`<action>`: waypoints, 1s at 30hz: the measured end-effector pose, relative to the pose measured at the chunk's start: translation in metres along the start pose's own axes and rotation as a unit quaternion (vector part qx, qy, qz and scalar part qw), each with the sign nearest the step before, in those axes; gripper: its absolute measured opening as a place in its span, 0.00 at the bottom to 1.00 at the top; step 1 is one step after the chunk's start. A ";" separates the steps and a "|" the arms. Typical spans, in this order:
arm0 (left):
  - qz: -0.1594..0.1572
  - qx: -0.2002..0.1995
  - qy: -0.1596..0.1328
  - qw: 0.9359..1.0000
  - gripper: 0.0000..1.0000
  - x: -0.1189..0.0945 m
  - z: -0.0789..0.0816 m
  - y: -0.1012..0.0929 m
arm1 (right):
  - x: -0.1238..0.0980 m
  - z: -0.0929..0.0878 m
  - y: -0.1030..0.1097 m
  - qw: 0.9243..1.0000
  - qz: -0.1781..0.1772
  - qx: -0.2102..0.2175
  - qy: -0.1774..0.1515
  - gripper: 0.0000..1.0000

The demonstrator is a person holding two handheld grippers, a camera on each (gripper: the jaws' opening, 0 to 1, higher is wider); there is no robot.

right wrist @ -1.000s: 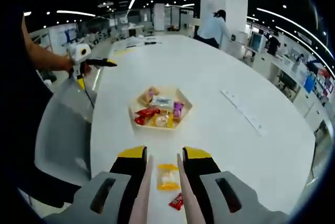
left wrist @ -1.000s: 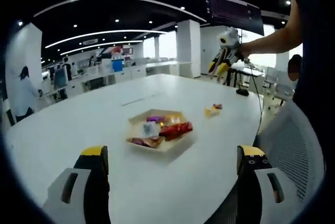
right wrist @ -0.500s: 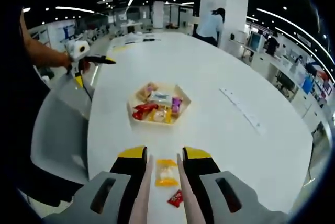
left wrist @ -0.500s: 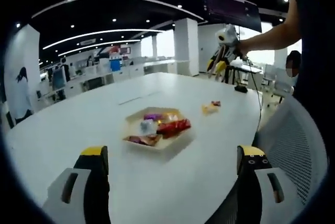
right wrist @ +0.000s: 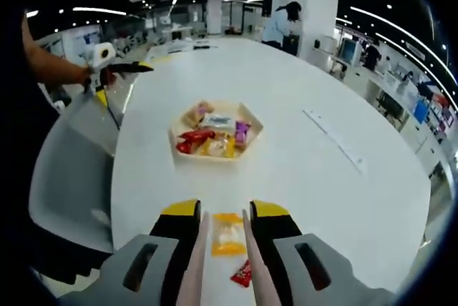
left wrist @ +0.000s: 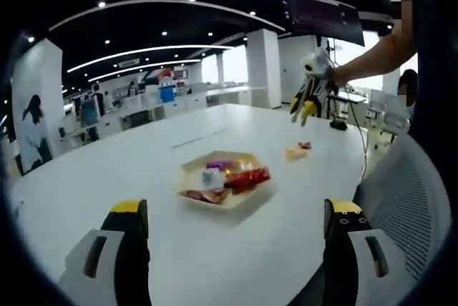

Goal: Place the target food into the container with the food tongs after gripping and lifting it, then release it inside without dropping or visibly crushing the food.

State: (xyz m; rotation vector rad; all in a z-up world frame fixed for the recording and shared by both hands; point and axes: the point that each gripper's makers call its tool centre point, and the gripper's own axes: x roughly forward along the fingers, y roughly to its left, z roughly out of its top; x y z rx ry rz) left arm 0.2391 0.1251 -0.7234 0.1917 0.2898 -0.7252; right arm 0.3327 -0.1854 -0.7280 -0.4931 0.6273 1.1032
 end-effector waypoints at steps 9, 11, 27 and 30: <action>0.005 -0.012 -0.002 1.000 1.00 0.000 0.001 0.003 | 0.014 -0.011 -0.002 1.000 0.000 0.010 0.008 0.27; 0.012 -0.014 0.002 1.000 1.00 0.000 0.000 0.005 | 0.018 -0.014 -0.003 1.000 0.001 0.012 0.009 0.26; 0.007 -0.016 0.008 1.000 1.00 0.001 -0.004 0.004 | 0.046 -0.043 0.000 0.999 -0.003 0.029 0.030 0.27; 0.008 -0.016 0.011 1.000 1.00 0.002 -0.005 0.004 | 0.049 -0.046 -0.002 0.999 -0.007 0.028 0.034 0.27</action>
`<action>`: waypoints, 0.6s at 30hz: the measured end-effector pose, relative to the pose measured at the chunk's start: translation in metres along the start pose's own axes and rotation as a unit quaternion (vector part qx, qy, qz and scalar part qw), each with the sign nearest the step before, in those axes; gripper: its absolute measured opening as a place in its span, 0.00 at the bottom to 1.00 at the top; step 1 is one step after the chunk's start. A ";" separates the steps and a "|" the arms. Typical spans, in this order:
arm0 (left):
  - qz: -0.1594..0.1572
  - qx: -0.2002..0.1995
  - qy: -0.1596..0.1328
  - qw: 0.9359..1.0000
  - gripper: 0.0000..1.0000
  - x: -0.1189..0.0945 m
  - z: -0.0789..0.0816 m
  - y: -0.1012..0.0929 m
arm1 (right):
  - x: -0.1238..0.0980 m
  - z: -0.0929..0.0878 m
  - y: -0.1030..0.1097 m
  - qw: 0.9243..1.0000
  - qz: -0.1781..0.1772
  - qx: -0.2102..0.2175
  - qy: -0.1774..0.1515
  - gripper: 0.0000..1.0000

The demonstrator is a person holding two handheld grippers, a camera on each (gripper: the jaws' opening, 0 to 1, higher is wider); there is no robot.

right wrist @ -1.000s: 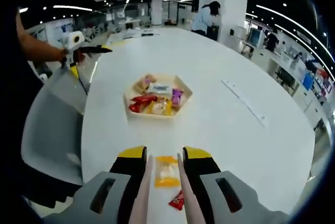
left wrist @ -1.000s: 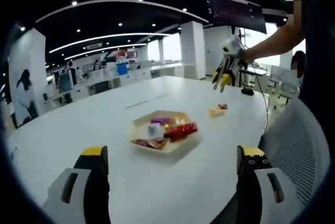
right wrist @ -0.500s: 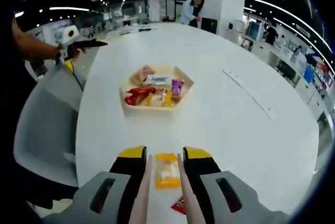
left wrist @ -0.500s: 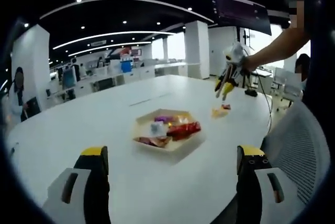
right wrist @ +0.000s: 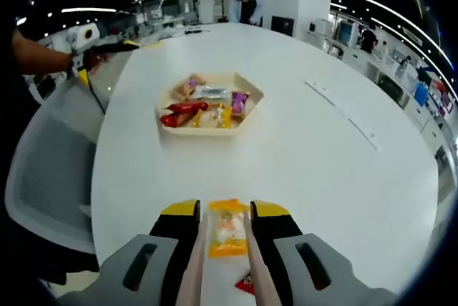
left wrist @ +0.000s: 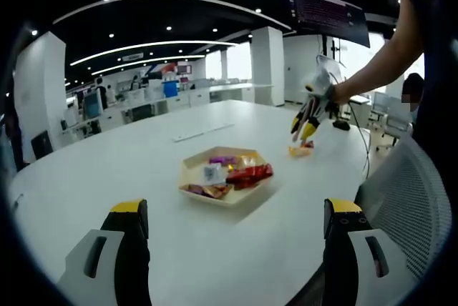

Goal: Place the target food into the container with the food tongs after gripping and lifting it, then release it inside without dropping or visibly crushing the food.

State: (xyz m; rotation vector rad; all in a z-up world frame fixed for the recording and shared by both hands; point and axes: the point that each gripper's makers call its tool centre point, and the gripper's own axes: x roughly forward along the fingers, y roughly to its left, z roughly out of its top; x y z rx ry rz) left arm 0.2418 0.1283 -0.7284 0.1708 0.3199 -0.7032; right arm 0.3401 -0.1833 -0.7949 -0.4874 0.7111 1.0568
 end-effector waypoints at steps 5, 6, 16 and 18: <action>-0.002 0.000 0.003 1.000 0.99 0.000 -0.001 -0.001 | 0.007 -0.005 -0.002 1.000 -0.005 0.005 0.004 0.27; -0.002 -0.001 0.003 1.000 0.99 0.000 -0.001 -0.001 | 0.009 -0.008 -0.001 1.000 -0.001 0.009 0.007 0.27; -0.003 -0.006 0.000 1.000 0.98 0.001 0.000 0.000 | 0.020 -0.022 0.000 0.999 -0.010 -0.002 0.030 0.26; -0.004 -0.005 0.000 1.000 0.97 0.000 -0.001 0.000 | 0.020 -0.023 0.000 0.999 -0.012 0.006 0.033 0.25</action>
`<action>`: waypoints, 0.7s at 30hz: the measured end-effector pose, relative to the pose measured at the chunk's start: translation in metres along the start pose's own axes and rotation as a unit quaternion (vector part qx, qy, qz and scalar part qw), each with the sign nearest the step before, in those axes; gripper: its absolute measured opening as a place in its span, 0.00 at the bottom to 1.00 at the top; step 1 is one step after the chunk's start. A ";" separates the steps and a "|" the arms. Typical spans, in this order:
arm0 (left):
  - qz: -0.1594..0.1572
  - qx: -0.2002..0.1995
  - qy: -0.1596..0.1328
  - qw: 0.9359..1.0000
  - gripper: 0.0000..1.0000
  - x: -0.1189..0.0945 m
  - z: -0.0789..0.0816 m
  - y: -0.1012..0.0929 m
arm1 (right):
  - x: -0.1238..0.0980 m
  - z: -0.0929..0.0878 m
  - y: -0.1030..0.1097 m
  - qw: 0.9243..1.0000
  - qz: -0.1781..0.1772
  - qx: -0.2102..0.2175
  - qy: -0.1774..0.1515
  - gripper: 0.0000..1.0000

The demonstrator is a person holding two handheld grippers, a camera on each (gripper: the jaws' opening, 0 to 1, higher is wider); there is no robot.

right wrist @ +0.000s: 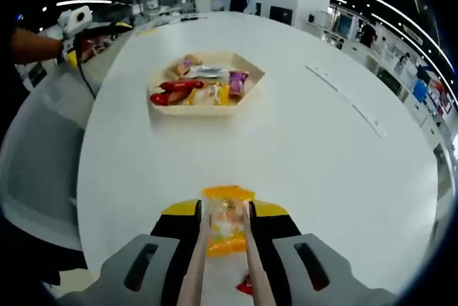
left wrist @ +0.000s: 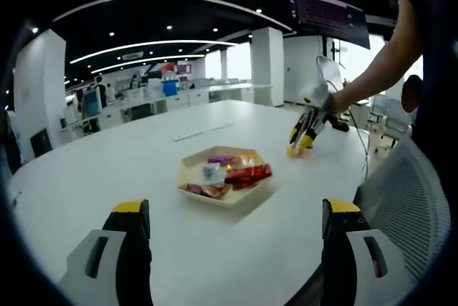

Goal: Place the target food into the container with the food tongs after gripping and lifting it, then release it inside without dropping or visibly crushing the food.

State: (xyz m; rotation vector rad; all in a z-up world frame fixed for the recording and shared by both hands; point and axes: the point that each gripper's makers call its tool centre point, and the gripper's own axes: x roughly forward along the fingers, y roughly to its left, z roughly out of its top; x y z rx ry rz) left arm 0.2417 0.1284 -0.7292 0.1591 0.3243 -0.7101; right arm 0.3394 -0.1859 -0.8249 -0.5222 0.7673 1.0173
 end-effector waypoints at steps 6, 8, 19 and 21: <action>0.005 -0.001 -0.009 1.000 0.99 0.000 0.003 0.003 | -0.002 0.002 -0.002 0.999 -0.009 0.034 0.025 0.19; 0.002 -0.002 -0.014 1.000 0.99 0.000 0.004 0.002 | -0.002 0.002 -0.004 0.999 -0.014 0.039 0.033 0.18; -0.009 -0.006 -0.004 1.000 1.00 0.002 0.001 -0.003 | -0.013 0.005 -0.007 0.998 -0.010 0.041 0.037 0.17; -0.010 -0.007 -0.004 1.000 1.00 0.002 0.001 -0.004 | -0.017 0.009 -0.008 0.998 -0.011 0.045 0.034 0.17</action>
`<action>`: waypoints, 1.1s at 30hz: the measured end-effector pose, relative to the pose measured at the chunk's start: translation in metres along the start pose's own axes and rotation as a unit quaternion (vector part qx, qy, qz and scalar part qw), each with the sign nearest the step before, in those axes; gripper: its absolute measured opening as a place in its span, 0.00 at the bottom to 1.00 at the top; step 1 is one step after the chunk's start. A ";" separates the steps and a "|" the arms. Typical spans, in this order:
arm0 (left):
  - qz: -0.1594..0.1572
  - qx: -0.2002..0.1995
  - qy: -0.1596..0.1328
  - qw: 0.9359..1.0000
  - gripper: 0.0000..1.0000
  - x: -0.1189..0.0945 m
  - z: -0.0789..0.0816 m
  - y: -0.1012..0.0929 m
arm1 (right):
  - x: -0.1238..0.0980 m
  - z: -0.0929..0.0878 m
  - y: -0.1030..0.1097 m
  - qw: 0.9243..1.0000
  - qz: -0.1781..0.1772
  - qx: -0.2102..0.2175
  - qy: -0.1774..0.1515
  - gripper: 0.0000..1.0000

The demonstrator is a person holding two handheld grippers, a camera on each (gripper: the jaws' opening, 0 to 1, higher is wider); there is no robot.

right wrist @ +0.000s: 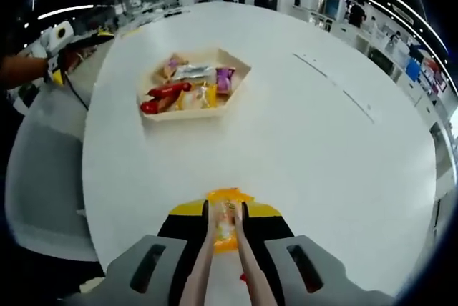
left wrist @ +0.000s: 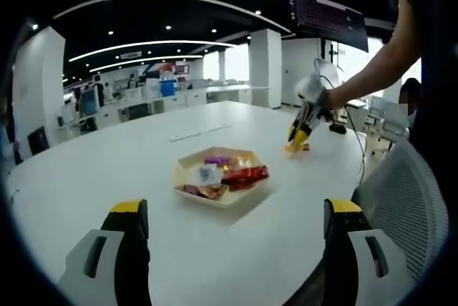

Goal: Place the target food into the container with the food tongs after gripping and lifting it, then release it inside without dropping or visibly crushing the food.

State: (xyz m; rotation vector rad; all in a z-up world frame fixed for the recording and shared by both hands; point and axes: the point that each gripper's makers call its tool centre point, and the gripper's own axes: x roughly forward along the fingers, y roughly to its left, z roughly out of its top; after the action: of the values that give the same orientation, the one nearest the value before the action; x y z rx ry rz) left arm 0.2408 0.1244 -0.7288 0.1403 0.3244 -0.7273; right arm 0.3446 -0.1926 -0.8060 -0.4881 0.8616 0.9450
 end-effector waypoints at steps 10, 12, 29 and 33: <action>-0.003 0.004 0.000 1.000 0.99 0.000 0.000 -0.002 | -0.021 0.023 -0.010 1.000 0.001 -0.004 -0.002 0.17; -0.001 0.008 -0.001 1.000 1.00 0.000 0.000 -0.001 | -0.027 0.031 -0.011 1.000 -0.001 -0.005 -0.003 0.17; 0.001 -0.001 -0.010 1.000 1.00 -0.001 0.003 0.001 | -0.060 0.073 -0.027 1.000 -0.002 -0.028 -0.006 0.18; 0.002 -0.001 -0.008 1.000 1.00 0.000 0.002 0.001 | -0.065 0.080 -0.028 0.999 -0.002 -0.032 -0.005 0.18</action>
State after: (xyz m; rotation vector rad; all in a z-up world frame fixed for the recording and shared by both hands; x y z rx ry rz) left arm 0.2420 0.1252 -0.7267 0.1333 0.3097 -0.7246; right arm 0.3827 -0.1836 -0.7070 -0.5387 0.8237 0.9727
